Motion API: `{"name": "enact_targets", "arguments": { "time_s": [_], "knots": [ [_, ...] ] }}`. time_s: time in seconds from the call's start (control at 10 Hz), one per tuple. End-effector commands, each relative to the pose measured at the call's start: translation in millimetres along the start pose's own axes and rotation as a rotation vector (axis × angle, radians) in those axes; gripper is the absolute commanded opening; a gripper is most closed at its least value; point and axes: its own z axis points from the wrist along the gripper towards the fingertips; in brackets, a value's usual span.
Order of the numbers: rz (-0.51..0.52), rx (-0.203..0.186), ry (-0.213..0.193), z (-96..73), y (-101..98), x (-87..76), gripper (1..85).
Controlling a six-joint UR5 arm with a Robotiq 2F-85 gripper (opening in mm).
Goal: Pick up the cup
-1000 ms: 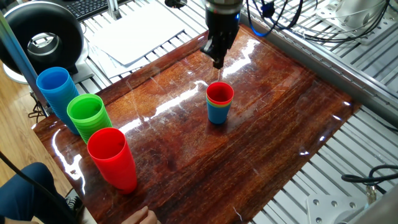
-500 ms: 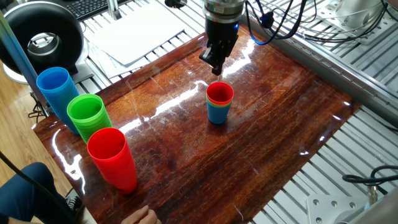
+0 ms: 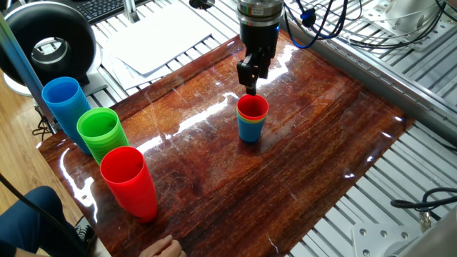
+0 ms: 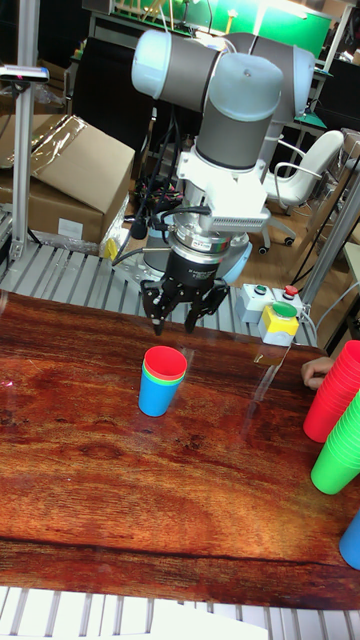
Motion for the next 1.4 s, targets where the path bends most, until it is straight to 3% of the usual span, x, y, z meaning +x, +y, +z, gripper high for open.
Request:
{"name": "enact_targets", "arguments": {
  "time_s": [0.0,0.7,1.3],
  "knots": [
    [-0.015,0.015,0.014,-1.3,-4.2,3.6,76.7],
    [-0.009,-0.011,-0.026,-1.3,2.6,-6.5,75.3],
    [-0.010,-0.011,-0.061,32.3,2.4,-18.6,75.0]
  ]
}}
